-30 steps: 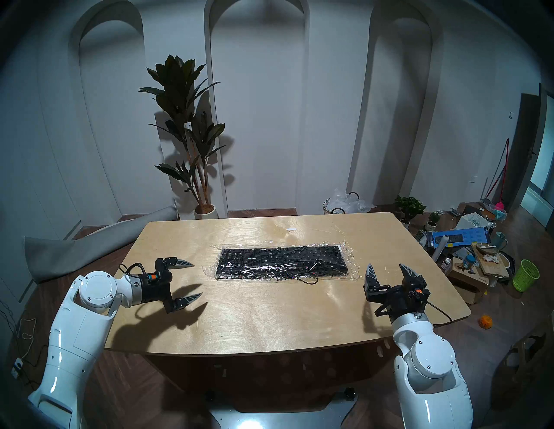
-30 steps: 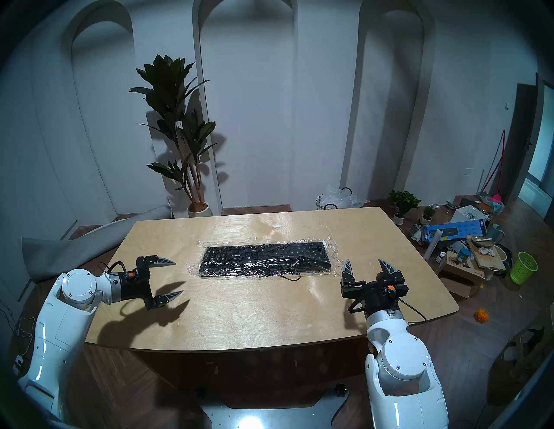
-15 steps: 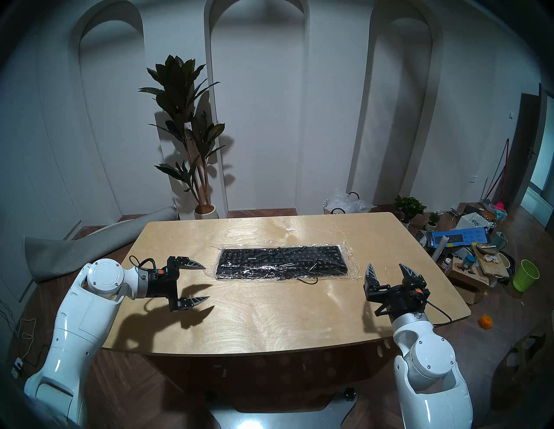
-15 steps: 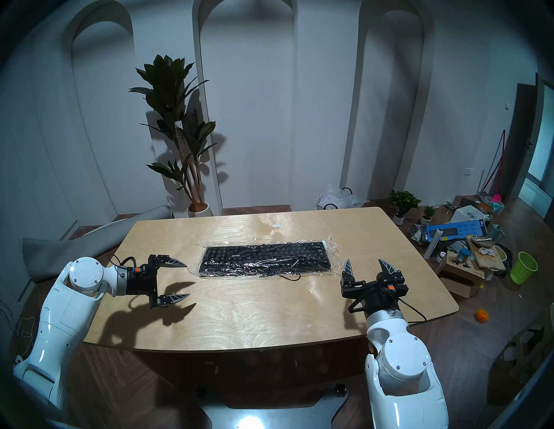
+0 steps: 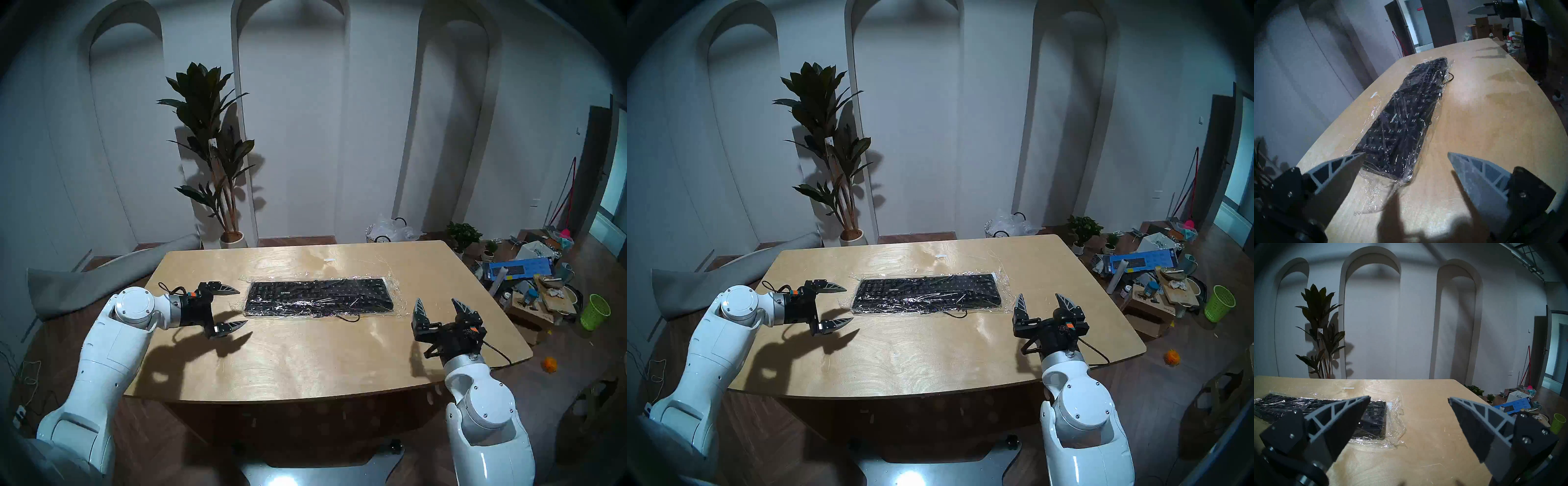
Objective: Unwrap the new keyboard and set the wrapping aside
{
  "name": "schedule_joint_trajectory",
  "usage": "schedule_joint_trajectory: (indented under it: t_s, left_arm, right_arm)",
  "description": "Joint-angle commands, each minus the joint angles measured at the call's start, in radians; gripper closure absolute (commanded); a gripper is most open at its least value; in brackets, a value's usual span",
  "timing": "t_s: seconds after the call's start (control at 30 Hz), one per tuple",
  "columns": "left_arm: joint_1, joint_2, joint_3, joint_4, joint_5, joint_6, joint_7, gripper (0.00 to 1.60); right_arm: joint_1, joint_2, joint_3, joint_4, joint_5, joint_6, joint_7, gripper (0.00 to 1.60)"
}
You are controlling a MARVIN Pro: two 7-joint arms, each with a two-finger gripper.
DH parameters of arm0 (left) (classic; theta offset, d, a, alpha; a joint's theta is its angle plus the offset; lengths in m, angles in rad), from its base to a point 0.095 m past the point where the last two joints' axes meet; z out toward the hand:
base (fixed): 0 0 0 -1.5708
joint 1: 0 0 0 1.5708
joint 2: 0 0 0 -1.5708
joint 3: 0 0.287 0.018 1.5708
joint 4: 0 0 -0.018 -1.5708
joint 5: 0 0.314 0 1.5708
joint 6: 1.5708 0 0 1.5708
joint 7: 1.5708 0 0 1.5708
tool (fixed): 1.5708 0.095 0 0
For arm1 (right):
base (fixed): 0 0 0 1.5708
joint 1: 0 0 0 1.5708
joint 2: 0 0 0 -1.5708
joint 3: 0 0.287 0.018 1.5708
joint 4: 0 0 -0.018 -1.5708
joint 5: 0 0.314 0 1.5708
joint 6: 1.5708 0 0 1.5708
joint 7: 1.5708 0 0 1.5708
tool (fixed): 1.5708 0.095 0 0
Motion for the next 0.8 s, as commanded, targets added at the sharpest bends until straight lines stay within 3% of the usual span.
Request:
schedule_joint_trajectory:
  t_s: [0.0, 0.13, 0.17, 0.43, 0.53, 0.57, 0.6, 0.77]
  left_arm:
    - [-0.127, -0.016, 0.041, 0.075, 0.038, -0.036, -0.010, 0.00]
    - [-0.127, -0.027, 0.047, 0.087, 0.057, -0.055, -0.002, 0.00]
    - [-0.164, -0.032, 0.064, 0.121, 0.065, -0.056, -0.010, 0.00]
    - [-0.207, -0.037, 0.078, 0.201, 0.100, -0.093, -0.010, 0.00]
    - [-0.261, -0.037, 0.098, 0.271, 0.118, -0.107, -0.027, 0.00]
    - [-0.224, -0.034, 0.083, 0.243, 0.117, -0.116, -0.018, 0.00]
    - [-0.268, -0.038, 0.102, 0.289, 0.126, -0.117, -0.034, 0.00]
    - [-0.307, -0.046, 0.123, 0.355, 0.148, -0.147, -0.059, 0.00]
  right_arm:
    - [0.004, 0.001, 0.000, -0.022, -0.002, -0.006, 0.000, 0.00]
    - [0.004, 0.001, 0.000, -0.022, -0.002, -0.006, 0.000, 0.00]
    - [0.004, 0.001, 0.000, -0.022, -0.002, -0.006, 0.000, 0.00]
    - [0.004, 0.001, 0.000, -0.022, -0.001, -0.006, 0.000, 0.00]
    - [0.004, 0.001, 0.000, -0.022, -0.001, -0.006, 0.000, 0.00]
    - [0.004, 0.001, 0.000, -0.023, -0.001, -0.006, 0.000, 0.00]
    - [0.004, 0.001, 0.000, -0.023, -0.001, -0.006, 0.000, 0.00]
    - [0.003, 0.001, 0.000, -0.024, -0.002, -0.006, 0.000, 0.00]
